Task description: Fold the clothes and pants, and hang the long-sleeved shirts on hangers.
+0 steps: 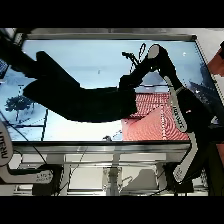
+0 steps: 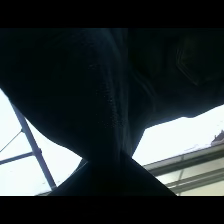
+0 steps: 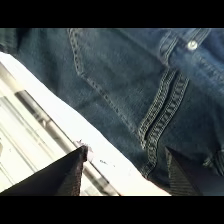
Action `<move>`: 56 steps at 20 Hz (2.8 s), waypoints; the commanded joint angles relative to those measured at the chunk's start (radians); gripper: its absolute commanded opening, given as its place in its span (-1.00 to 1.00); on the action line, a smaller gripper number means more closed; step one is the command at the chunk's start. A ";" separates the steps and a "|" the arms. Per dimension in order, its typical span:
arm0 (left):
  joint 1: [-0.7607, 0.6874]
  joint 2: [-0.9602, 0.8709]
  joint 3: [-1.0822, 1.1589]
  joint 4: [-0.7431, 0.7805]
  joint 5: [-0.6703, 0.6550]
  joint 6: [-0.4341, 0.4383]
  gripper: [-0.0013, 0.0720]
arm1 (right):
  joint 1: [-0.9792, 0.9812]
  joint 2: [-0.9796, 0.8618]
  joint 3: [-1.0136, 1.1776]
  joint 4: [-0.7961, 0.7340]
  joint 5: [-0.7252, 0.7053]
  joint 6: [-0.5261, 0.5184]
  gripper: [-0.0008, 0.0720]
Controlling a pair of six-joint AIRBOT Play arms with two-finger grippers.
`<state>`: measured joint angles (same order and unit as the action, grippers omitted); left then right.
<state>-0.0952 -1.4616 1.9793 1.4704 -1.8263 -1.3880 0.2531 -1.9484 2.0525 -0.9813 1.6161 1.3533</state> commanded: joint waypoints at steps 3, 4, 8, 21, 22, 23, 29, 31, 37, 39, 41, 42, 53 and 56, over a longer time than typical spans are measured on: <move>-0.212 -0.117 0.009 0.070 -0.018 -0.049 -0.89 | -0.051 0.003 0.000 -0.043 -0.037 -0.001 0.48; -0.248 -0.137 0.009 0.070 -0.016 -0.049 -0.89 | -0.070 0.003 0.000 -0.051 -0.037 0.000 0.48; -0.351 -0.190 0.010 0.050 0.112 -0.050 -0.89 | -0.182 0.003 0.000 -0.055 -0.030 0.039 0.49; -0.405 -0.318 0.013 -0.408 0.387 -0.130 -0.89 | -0.321 0.003 0.000 -0.084 0.032 0.066 0.50; -0.411 -0.342 0.013 -0.447 0.387 -0.130 -0.89 | -0.321 0.003 0.000 -0.093 0.033 0.066 0.50; -0.417 -0.366 0.013 -0.479 0.387 -0.130 -0.89 | -0.321 0.003 0.000 -0.096 0.033 0.066 0.50; -0.413 -0.434 0.013 -0.709 0.394 -0.018 -0.55 | -0.321 0.003 0.000 -0.096 0.034 0.058 0.72; -0.400 -0.434 0.013 -0.781 0.415 -0.006 0.90 | -0.321 0.003 0.000 -0.096 0.035 0.058 0.72; -0.351 -0.433 0.013 -0.842 0.439 0.034 0.84 | -0.321 0.003 -0.011 -0.068 0.079 0.058 0.93; -0.307 -0.428 0.013 -0.771 0.427 -0.004 0.53 | -0.312 0.003 -0.079 0.047 0.093 0.012 0.92; -0.262 -0.414 0.013 -0.595 0.370 -0.086 0.53 | -0.275 0.003 -0.163 0.064 0.055 -0.032 0.92; -0.245 -0.403 0.013 -0.464 0.315 -0.129 0.53 | -0.246 0.001 -0.209 0.058 0.018 -0.060 0.92; -0.217 -0.330 -0.018 0.183 0.001 -0.175 0.53 | 0.019 -0.069 -0.320 -0.153 -0.198 -0.064 0.49; -0.214 -0.276 -0.141 0.183 0.085 -0.168 0.41 | 0.029 -0.068 -0.320 -0.162 -0.194 -0.099 -0.86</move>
<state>-0.3130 -1.7779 1.9190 1.6196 -1.7950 -1.5612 0.2611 -2.0117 1.7363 -1.1145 1.4425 1.2747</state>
